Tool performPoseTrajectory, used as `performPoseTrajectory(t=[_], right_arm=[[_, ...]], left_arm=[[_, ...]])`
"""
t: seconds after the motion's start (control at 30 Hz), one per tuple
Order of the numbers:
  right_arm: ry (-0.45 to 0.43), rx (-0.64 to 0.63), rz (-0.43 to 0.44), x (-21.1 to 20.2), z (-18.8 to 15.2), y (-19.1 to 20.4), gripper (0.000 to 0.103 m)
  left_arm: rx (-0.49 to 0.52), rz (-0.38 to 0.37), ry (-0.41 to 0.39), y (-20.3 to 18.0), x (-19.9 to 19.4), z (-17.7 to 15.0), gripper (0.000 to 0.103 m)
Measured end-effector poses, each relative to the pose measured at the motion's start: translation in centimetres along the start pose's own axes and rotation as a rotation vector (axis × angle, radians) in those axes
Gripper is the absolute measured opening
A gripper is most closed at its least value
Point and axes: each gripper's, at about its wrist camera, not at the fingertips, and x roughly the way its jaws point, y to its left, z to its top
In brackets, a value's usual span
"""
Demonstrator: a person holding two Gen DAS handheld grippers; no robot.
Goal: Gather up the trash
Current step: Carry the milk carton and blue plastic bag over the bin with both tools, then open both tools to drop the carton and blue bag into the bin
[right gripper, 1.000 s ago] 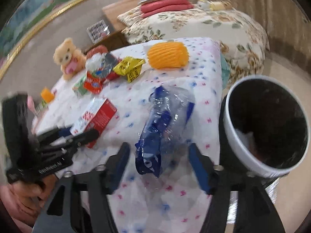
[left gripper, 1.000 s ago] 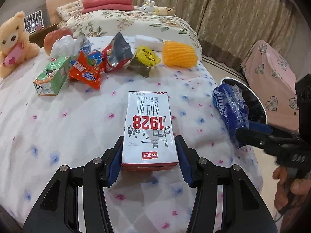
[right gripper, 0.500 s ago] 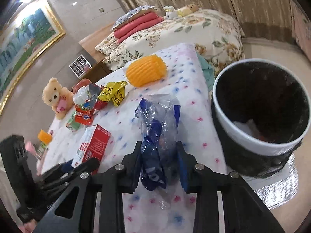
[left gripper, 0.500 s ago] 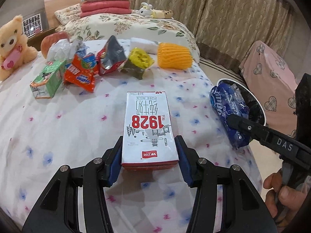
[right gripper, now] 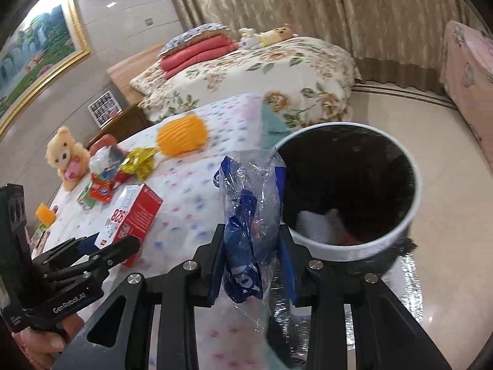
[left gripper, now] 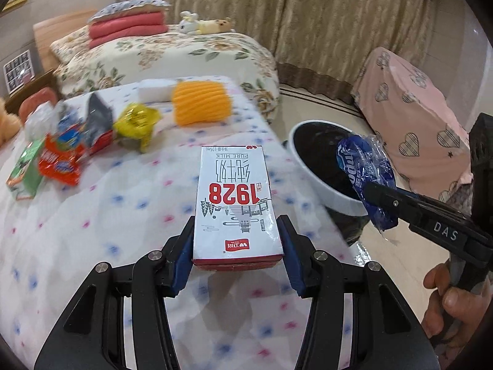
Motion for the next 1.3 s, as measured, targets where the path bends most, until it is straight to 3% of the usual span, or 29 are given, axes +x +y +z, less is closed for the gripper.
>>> performPoseTrajectory(t=[0.27, 0.8, 1.3], right_arm=[[0.002, 0.042, -0.05, -0.3, 0.8, -3.7, 0.033], [0.038, 0.079, -0.062, 1.3, 2.9, -7.8, 0.033], [0.078, 0.097, -0.063, 3.1, 4.5, -10.1, 0.034]], left_arm=[[0.047, -0.034, 0.011, -3.2, 1.9, 1.9, 0.05], [0.105, -0.087, 0.07, -8.4, 6.8, 5.7, 0.05], [0.123, -0.12, 0.144, -10.5, 10.6, 7.6, 0.05]])
